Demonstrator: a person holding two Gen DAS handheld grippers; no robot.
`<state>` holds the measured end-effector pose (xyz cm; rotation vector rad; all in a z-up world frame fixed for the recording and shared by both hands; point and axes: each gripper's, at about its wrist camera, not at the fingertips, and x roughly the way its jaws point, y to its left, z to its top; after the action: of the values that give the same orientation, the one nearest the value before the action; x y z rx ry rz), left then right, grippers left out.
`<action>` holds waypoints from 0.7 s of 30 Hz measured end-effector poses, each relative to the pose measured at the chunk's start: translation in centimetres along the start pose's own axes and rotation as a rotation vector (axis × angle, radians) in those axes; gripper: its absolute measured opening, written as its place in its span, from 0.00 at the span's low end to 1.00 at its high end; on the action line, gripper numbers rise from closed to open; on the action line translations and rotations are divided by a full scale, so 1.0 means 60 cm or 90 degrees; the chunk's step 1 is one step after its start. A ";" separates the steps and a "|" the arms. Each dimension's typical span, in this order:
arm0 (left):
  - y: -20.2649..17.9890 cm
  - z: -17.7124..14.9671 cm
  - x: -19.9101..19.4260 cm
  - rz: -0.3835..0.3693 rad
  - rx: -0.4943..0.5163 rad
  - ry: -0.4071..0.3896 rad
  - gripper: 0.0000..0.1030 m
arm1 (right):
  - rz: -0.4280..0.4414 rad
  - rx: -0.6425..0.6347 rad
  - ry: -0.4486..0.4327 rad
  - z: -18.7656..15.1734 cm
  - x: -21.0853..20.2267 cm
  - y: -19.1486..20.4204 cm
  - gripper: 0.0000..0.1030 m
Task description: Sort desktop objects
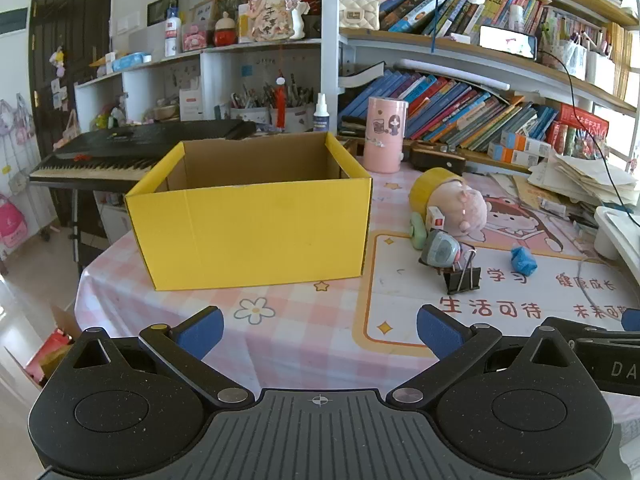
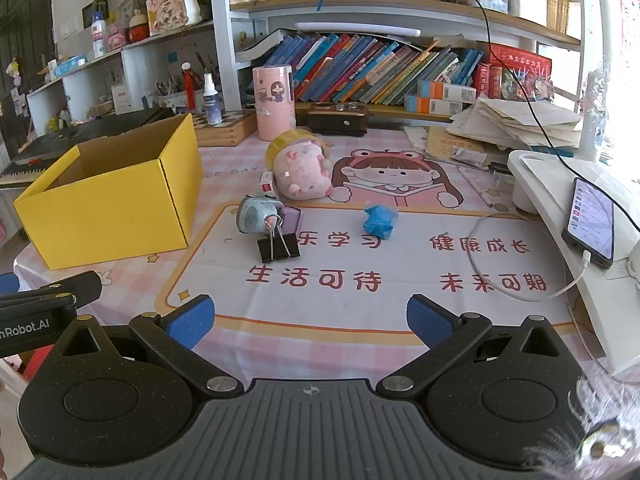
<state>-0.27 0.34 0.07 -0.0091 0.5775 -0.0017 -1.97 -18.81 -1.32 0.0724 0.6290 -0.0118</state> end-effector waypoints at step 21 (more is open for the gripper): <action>-0.005 0.001 -0.006 -0.001 0.002 -0.003 1.00 | 0.005 0.002 -0.004 0.004 -0.003 -0.004 1.00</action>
<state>-0.57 0.05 0.31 -0.0064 0.5727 -0.0035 -1.99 -19.06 -1.01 0.0783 0.6223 -0.0053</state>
